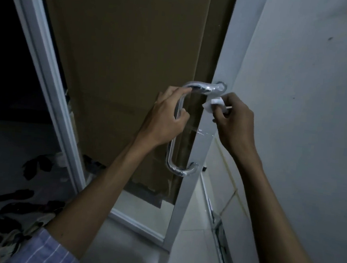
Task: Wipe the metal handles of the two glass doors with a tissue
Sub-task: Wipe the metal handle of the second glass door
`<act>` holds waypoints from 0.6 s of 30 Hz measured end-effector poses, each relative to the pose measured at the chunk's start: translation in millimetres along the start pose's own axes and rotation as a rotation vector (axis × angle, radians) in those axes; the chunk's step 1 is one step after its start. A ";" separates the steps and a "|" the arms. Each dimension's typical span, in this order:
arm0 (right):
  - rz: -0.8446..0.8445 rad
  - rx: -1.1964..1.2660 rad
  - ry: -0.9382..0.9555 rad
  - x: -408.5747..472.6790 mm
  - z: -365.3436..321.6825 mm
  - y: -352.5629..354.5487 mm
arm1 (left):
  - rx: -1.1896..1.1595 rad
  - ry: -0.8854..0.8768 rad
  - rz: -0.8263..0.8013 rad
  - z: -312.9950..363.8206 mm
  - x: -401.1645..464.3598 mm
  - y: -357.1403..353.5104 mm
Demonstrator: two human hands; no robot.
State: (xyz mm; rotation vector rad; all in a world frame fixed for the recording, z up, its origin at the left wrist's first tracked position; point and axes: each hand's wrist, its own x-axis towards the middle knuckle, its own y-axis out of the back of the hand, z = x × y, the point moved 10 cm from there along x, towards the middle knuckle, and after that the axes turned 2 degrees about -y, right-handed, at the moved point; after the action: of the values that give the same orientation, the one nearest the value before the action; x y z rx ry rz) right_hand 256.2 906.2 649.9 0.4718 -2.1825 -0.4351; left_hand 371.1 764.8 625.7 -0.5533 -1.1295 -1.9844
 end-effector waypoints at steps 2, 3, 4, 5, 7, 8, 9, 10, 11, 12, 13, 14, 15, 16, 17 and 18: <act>0.077 -0.012 -0.013 7.8 -0.2 6.3 | -0.009 -0.042 -0.008 -2.0 13.1 1.2; 0.125 -0.027 -0.028 10.3 2.9 9.4 | -0.005 -0.066 -0.016 -4.0 19.1 2.1; 0.171 -0.048 -0.047 12.0 5.7 12.0 | -0.003 -0.090 -0.025 -6.2 25.6 2.6; 0.203 -0.067 -0.074 13.5 8.7 14.2 | -0.001 -0.112 -0.029 -8.5 33.3 2.4; 0.232 -0.093 -0.125 13.9 15.2 15.7 | 0.007 -0.138 -0.040 -12.4 43.8 0.7; 0.245 -0.105 -0.147 14.1 16.9 16.0 | 0.003 -0.145 -0.055 -15.7 48.8 -0.3; 0.262 -0.125 -0.169 16.6 15.7 17.3 | -0.003 -0.157 -0.076 -18.0 56.2 -1.1; 0.271 -0.165 -0.186 20.4 15.8 18.5 | -0.001 -0.168 -0.093 -19.7 62.8 -3.4; 0.274 -0.222 -0.198 24.4 15.9 20.0 | 0.004 -0.173 -0.106 -20.6 67.4 -6.3; 0.283 -0.289 -0.207 29.5 16.6 21.0 | -0.002 -0.176 -0.122 -21.7 71.7 -8.5; 0.301 -0.347 -0.212 36.0 15.2 22.8 | -0.015 -0.187 -0.140 -22.3 77.4 -9.7; 0.317 -0.382 -0.212 42.5 15.0 23.7 | -0.021 -0.192 -0.158 -23.6 80.9 -12.5; 0.339 -0.409 -0.209 48.9 12.8 25.4 | -0.026 -0.202 -0.175 -24.3 83.9 -16.6; 0.366 -0.439 -0.201 56.7 9.0 28.3 | -0.036 -0.213 -0.191 -23.7 89.3 -19.5; 0.385 -0.468 -0.195 61.9 7.1 29.5 | -0.050 -0.217 -0.205 -23.9 91.6 -23.2; 0.408 -0.506 -0.180 68.1 3.1 31.2 | -0.068 -0.226 -0.209 -22.1 96.6 -24.3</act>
State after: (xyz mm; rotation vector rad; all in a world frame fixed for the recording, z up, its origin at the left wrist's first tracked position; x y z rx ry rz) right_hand 208.8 901.6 707.8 -0.2936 -2.1579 -0.7898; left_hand 293.2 713.9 667.4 -0.7350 -1.3058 -2.1872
